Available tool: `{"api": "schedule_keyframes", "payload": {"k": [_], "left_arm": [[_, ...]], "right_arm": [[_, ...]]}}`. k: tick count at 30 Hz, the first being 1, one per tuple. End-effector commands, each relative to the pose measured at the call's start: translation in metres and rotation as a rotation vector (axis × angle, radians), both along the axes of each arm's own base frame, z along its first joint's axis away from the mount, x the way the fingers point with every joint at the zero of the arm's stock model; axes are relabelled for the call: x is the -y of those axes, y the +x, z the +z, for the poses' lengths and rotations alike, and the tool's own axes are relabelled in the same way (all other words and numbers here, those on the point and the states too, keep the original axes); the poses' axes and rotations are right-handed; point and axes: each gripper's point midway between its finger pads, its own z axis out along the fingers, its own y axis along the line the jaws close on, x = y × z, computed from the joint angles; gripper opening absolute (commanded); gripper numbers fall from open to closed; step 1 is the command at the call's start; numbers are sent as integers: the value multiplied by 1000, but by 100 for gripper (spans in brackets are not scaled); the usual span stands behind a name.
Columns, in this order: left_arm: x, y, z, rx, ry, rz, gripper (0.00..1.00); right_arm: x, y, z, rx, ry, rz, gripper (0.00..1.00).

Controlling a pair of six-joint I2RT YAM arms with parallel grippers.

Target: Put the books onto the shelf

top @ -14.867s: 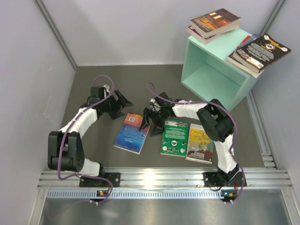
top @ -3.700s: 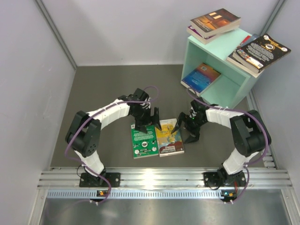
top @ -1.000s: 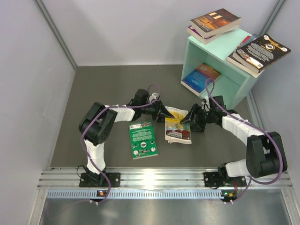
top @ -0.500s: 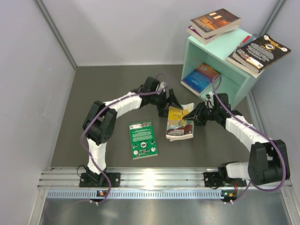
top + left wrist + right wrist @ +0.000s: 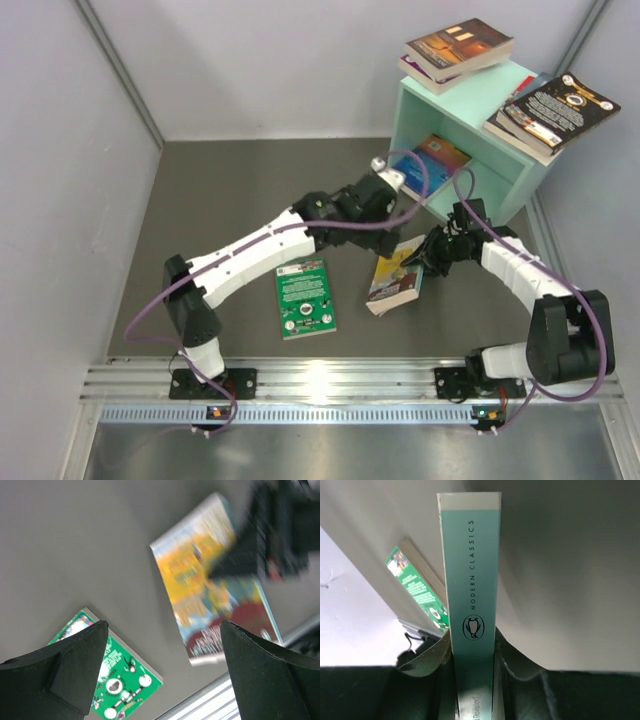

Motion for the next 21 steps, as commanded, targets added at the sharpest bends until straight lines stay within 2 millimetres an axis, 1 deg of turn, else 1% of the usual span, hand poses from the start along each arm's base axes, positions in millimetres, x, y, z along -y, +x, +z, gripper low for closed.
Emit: {"api": "schedule_keyframes", "payload": {"k": [1,3,4,6,7,8,9,11,13,17,19,21], "left_arm": [[-5,-32,7,133,134,-63,99],[3,-44,3,135,141,-89,99],[9,-53,4,149,143,-108,99],[12,-59,2,155,148,-116,99],[19,-62,5,163,120,-129,99],[22,-67,0,146,112,-150,99],[24,-69,1,144,93,-158,99],[29,-75,-3,128,74,-190,99],[35,-80,-8,116,69,-223,99],[56,-96,-4,104,10,-316,99],[64,-102,-6,90,-8,-354,99],[70,-106,-11,75,-8,-384,99]], "right_arm": [[8,30,27,53,-15,-91,0],[8,37,36,68,-10,-115,0],[7,39,38,67,-6,-129,0],[7,44,47,82,4,-139,0],[6,44,49,80,10,-145,0],[5,43,51,76,15,-142,0],[5,44,54,79,19,-143,0],[4,43,58,78,28,-145,0],[4,42,58,78,27,-147,0],[3,38,56,67,33,-146,0],[4,39,56,64,33,-150,0],[3,39,57,61,35,-150,0]]}}
